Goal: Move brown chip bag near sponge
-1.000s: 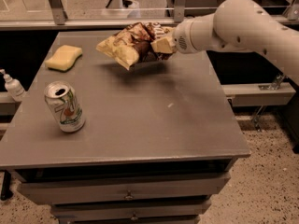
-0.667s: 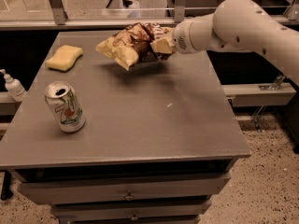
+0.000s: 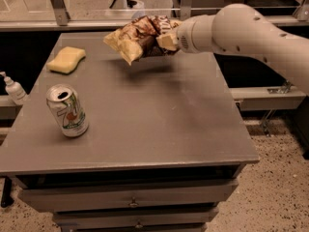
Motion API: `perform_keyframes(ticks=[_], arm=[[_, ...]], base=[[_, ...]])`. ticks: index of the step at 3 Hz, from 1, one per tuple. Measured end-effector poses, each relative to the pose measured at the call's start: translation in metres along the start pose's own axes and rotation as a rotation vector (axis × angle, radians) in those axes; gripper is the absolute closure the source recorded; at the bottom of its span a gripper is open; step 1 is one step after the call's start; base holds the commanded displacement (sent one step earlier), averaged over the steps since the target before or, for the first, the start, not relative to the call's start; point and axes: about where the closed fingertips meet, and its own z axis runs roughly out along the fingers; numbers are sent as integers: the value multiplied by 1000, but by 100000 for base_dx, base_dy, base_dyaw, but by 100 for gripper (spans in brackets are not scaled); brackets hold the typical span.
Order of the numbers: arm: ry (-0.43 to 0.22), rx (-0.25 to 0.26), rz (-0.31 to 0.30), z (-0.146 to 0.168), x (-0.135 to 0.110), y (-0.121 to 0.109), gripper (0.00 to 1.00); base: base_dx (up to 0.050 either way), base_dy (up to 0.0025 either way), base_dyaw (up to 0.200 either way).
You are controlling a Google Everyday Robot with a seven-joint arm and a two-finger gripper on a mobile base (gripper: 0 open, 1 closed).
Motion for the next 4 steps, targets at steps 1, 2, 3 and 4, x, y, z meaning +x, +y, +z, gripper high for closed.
perform_keyframes(ticks=[1, 2, 3, 4], arm=[[-45, 85, -9, 23, -14, -21, 100], [-81, 121, -14, 64, -26, -27, 100], [-101, 125, -9, 103, -28, -22, 100], [-112, 105, -13, 124, -27, -9, 100]], base=[[0, 0, 0], [0, 0, 0], [0, 0, 0], [0, 0, 0]])
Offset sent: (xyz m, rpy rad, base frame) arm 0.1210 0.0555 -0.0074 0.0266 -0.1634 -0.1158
